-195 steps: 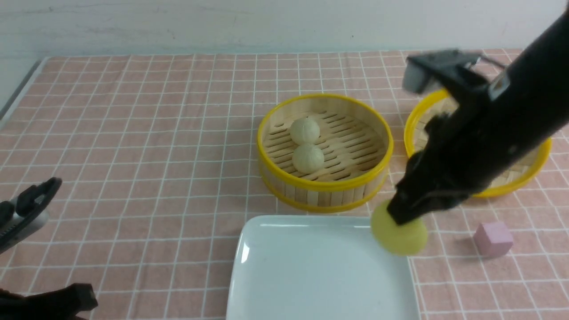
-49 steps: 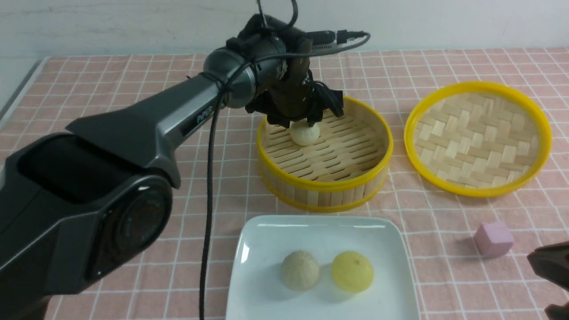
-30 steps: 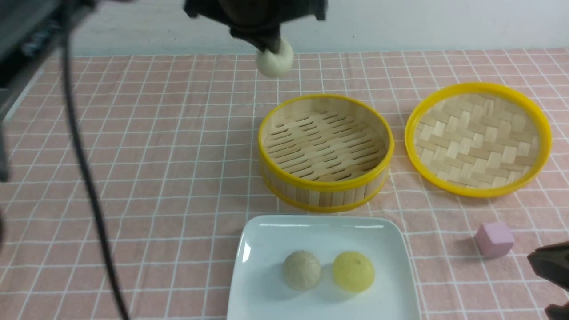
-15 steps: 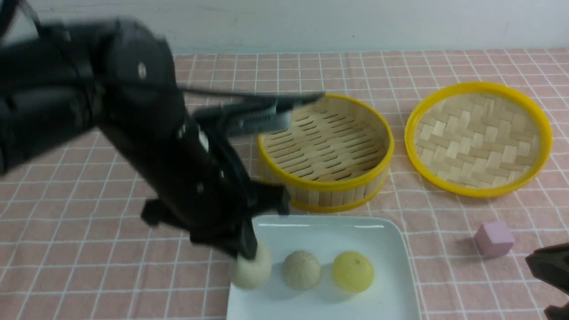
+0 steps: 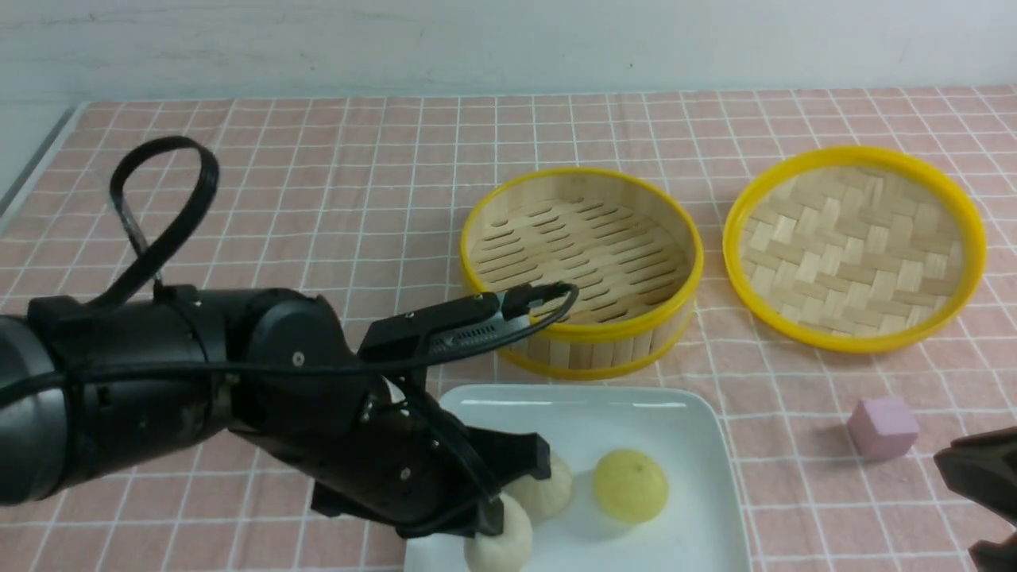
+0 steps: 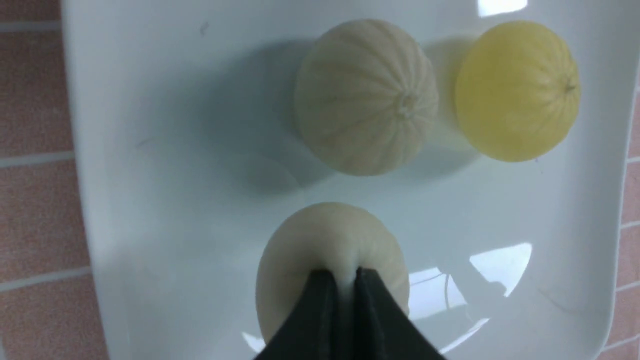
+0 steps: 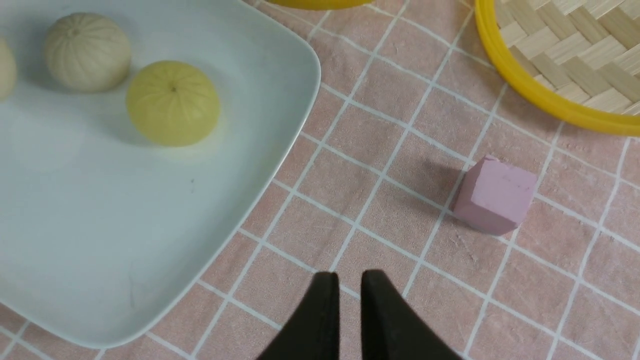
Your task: Put the steamed buns into the plate on the pink tablecloth.
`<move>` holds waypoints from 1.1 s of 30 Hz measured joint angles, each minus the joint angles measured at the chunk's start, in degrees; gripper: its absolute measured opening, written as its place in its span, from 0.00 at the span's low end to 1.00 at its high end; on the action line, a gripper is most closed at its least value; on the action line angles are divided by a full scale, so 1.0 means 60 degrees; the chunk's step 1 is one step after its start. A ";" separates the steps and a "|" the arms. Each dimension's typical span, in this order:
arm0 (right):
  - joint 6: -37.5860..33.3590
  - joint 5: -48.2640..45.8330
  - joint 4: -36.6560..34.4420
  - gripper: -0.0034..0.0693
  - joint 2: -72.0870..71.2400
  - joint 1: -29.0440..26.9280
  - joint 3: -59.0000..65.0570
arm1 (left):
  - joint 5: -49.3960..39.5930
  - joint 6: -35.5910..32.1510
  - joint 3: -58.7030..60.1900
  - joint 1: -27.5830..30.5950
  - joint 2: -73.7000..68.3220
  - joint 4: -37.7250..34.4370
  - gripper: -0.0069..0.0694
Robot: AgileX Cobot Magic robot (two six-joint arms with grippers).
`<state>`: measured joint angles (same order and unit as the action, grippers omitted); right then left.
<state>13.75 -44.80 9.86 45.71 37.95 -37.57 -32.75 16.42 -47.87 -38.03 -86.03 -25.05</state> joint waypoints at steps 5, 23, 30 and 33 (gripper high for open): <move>0.0000 0.0018 0.0000 0.18 0.0000 0.0000 0.0000 | -0.0322 0.0275 0.0002 0.0000 -0.0563 0.0000 0.26; -0.0278 -0.3351 0.0026 0.03 -0.3654 0.0000 -0.1251 | -0.1991 0.0623 -0.1947 0.0000 -0.0653 0.2178 0.61; -0.0522 -0.1745 -0.0966 0.03 -0.5730 0.0000 0.0349 | -0.2338 0.0743 -0.2512 0.0000 -0.0653 0.2961 0.26; -0.1085 -0.0579 -0.1769 0.03 -0.5824 0.0000 0.1436 | -0.2288 0.0714 -0.2517 0.0000 -0.0653 0.2995 0.14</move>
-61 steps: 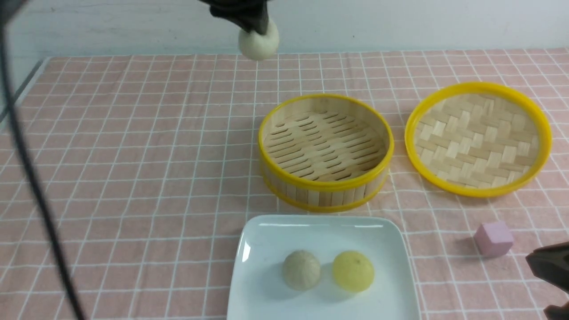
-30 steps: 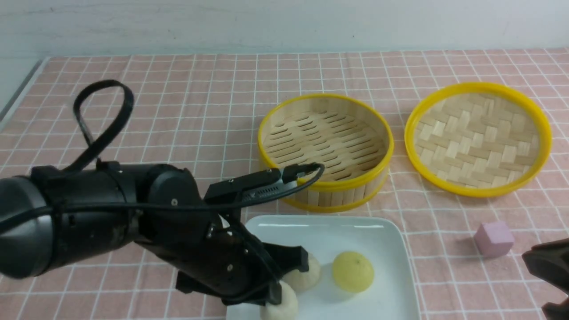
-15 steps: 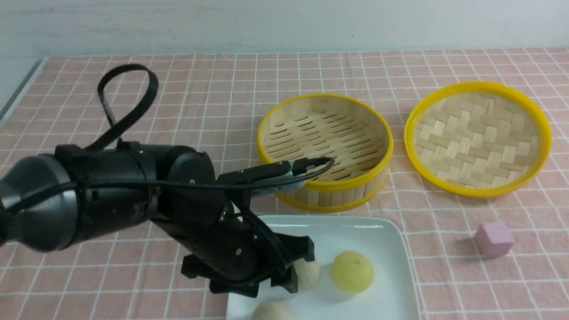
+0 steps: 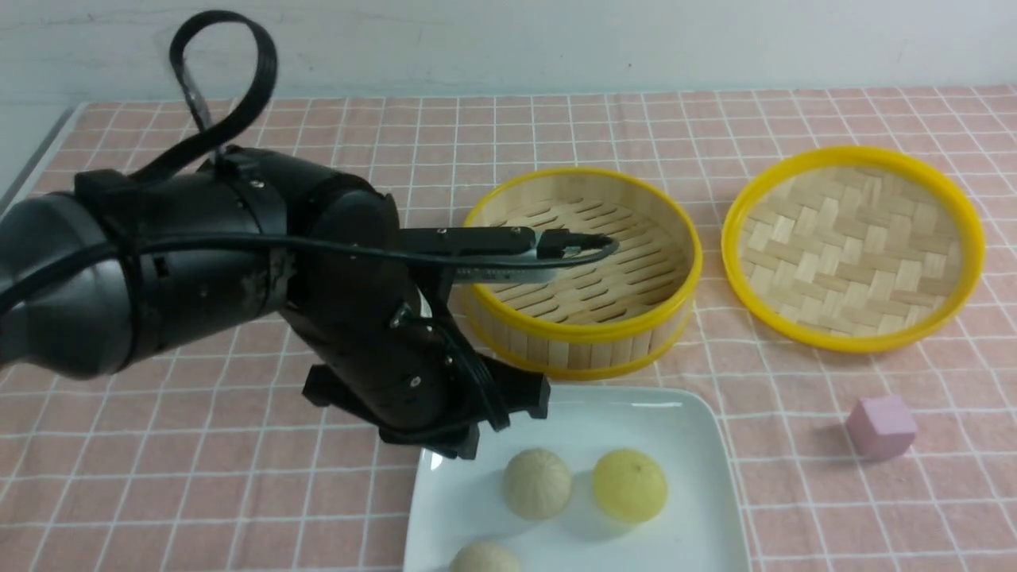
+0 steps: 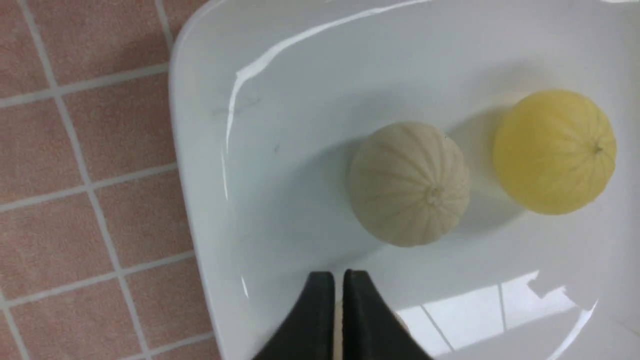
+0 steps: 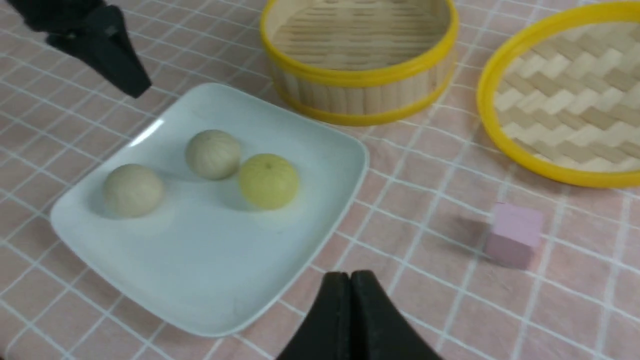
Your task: Put the steamed buns into the plate on the pink tablecloth.
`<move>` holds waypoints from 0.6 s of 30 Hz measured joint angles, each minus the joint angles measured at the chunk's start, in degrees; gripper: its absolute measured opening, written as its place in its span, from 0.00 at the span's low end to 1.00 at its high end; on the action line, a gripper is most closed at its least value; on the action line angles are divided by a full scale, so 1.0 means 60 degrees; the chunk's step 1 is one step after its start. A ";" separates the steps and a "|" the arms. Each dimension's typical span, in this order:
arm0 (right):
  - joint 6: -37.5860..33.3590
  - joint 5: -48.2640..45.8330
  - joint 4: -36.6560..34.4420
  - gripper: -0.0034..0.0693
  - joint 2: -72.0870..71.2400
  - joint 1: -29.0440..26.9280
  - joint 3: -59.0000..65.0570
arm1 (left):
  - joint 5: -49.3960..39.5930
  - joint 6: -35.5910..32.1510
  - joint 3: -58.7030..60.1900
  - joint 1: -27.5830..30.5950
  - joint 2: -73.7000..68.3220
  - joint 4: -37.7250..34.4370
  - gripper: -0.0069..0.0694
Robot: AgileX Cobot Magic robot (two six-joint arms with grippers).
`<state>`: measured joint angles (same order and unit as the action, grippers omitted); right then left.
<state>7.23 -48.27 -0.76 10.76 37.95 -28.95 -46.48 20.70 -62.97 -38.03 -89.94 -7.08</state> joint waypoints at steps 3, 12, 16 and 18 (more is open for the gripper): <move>-0.0872 0.1187 -0.0981 0.03 0.0046 0.0000 0.0806 | 0.0037 -0.0035 0.0000 0.0000 0.0000 0.0024 0.10; -0.3053 0.2618 -0.2009 0.03 0.0044 0.0000 0.1325 | 0.0066 -0.0039 0.0000 0.0000 0.0000 0.0043 0.09; -0.3130 0.2616 -0.2009 0.04 0.0044 0.0000 0.1325 | 0.0084 -0.0039 0.0000 0.0000 0.0000 0.0137 0.09; -0.3132 0.2616 -0.2009 0.04 0.0044 0.0000 0.1325 | 0.0084 -0.0039 0.0000 0.0000 0.0000 0.0240 0.09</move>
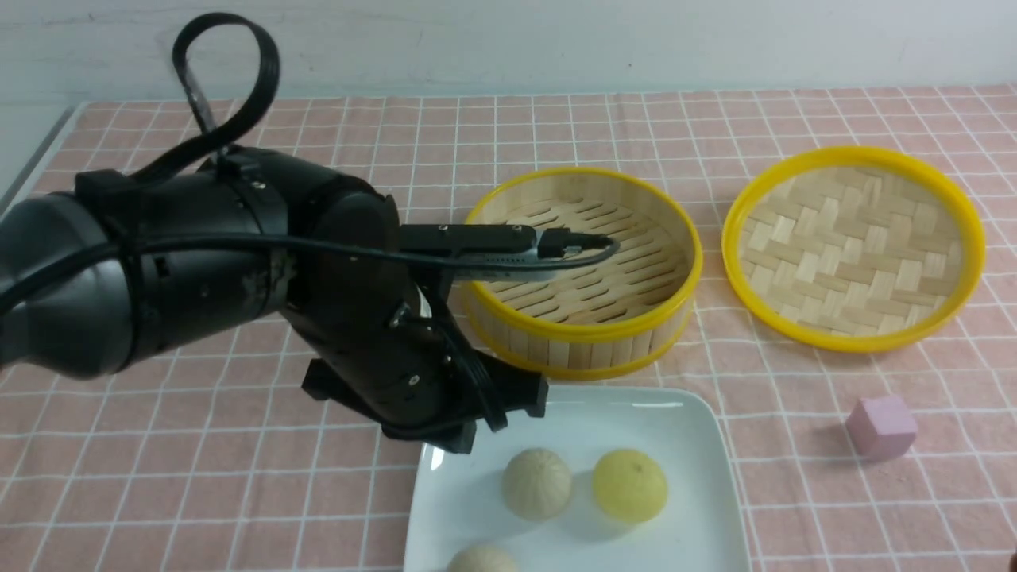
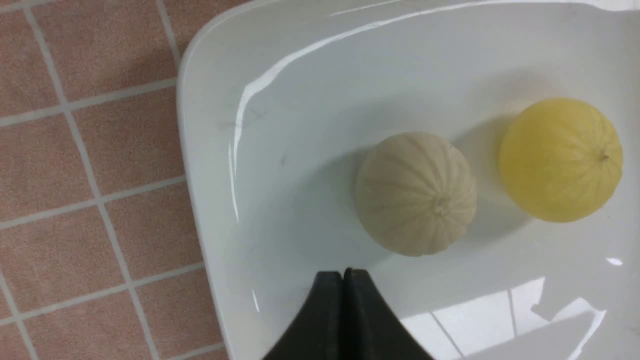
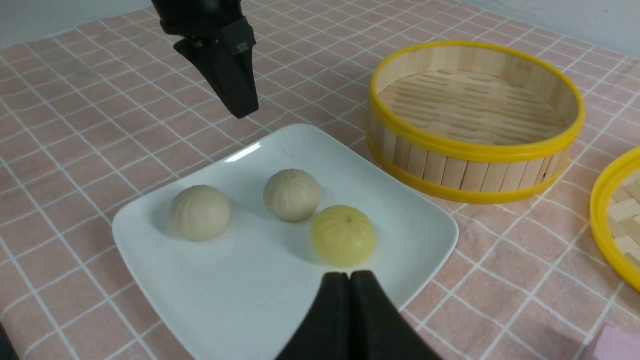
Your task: Put the steamed buns into the plate on the pink tablecloth.
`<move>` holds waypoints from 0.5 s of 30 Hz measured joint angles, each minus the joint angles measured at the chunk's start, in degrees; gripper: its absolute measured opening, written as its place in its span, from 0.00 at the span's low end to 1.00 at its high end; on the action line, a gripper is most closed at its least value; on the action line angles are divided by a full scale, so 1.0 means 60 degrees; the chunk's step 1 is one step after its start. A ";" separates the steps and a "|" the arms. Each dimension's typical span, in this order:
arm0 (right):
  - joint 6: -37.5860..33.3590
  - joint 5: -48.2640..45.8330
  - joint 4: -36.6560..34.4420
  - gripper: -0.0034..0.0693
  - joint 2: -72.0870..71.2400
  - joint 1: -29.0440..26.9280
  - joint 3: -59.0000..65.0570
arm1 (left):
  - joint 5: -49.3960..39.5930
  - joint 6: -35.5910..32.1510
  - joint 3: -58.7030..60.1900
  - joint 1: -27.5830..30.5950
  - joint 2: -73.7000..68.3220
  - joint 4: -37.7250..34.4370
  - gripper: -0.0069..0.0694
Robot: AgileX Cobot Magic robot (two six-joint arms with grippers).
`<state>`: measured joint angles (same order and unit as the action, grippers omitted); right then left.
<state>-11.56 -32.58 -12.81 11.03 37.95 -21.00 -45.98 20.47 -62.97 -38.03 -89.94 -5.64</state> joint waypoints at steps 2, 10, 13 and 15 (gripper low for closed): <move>-0.0007 0.0000 0.0000 0.04 0.0000 0.0000 0.0000 | 0.0000 0.0000 0.0000 0.0000 0.0000 0.0126 0.10; -0.0033 0.0000 -0.0009 0.05 0.0000 0.0000 0.0000 | 0.0000 0.0000 0.0000 0.0000 -0.0008 0.0155 0.11; -0.0033 0.0000 -0.0034 0.05 0.0000 0.0000 0.0010 | 0.0000 0.0000 0.0000 0.0000 -0.0008 0.0232 0.11; -0.0033 0.0000 -0.0031 0.05 -0.0059 0.0000 0.0060 | 0.0000 0.0000 0.0000 0.0000 -0.0008 0.0337 0.11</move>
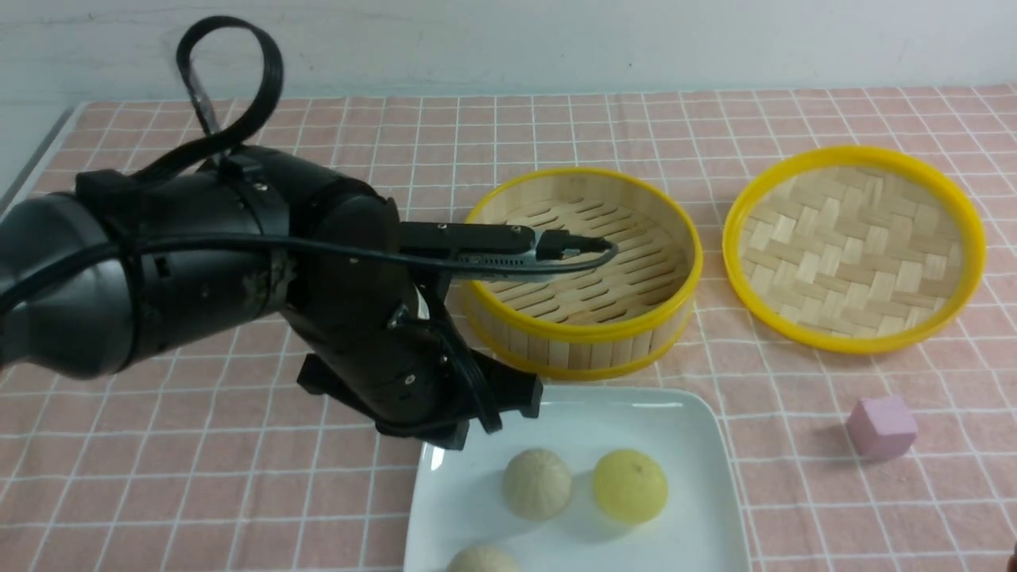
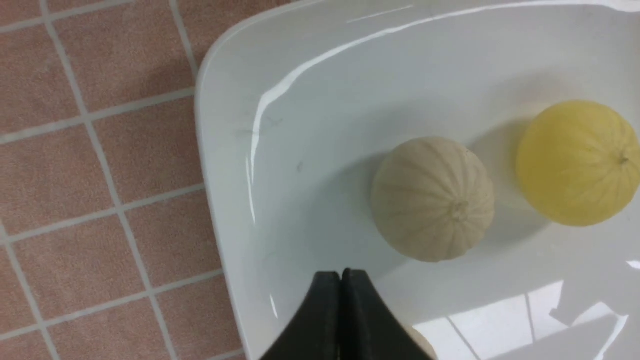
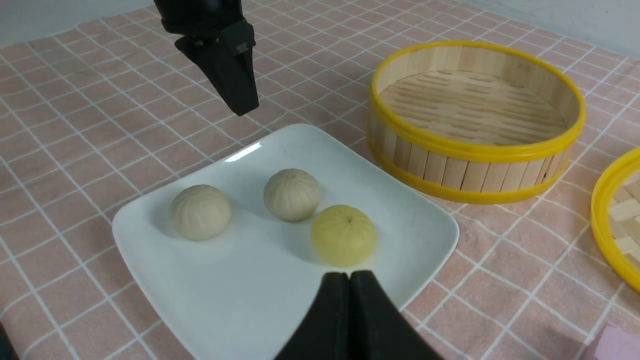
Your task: Put the steamed buns into the plate on the pink tablecloth.
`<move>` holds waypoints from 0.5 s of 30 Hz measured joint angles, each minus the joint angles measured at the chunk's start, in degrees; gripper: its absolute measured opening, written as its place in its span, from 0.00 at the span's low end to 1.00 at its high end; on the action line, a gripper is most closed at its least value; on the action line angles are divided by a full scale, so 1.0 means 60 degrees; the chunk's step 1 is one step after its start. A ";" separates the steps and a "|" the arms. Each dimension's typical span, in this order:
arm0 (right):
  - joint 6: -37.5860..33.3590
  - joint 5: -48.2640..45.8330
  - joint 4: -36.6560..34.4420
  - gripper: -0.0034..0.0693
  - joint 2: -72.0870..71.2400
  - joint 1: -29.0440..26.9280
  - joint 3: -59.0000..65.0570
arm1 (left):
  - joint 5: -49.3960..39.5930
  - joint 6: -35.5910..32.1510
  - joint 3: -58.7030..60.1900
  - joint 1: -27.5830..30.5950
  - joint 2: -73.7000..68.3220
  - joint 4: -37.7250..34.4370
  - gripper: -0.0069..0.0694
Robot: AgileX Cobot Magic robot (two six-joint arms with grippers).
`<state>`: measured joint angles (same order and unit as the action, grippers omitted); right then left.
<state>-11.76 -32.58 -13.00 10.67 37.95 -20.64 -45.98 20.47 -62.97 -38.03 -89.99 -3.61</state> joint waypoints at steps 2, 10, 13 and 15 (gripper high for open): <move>0.0000 0.0024 0.0030 0.05 -0.0188 0.0000 0.0124 | 0.0000 0.0000 0.0000 0.0000 0.0000 0.0116 0.11; -0.0007 0.1082 0.0945 0.05 -0.1428 -0.2038 0.1861 | 0.0577 0.0000 0.0000 0.0000 -0.0010 0.0209 0.12; -0.0007 0.1142 0.1271 0.05 -0.1837 -0.3187 0.2651 | 0.0646 0.0000 0.0000 0.0000 0.0025 0.0340 0.12; -0.0007 0.1156 0.1481 0.05 -0.1873 -0.3930 0.3041 | 0.0551 0.0000 0.0000 0.0000 0.0214 0.0681 0.12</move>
<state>-11.80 -25.64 -4.11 -0.56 14.37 -2.40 -42.67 20.47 -62.97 -38.03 -88.71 0.48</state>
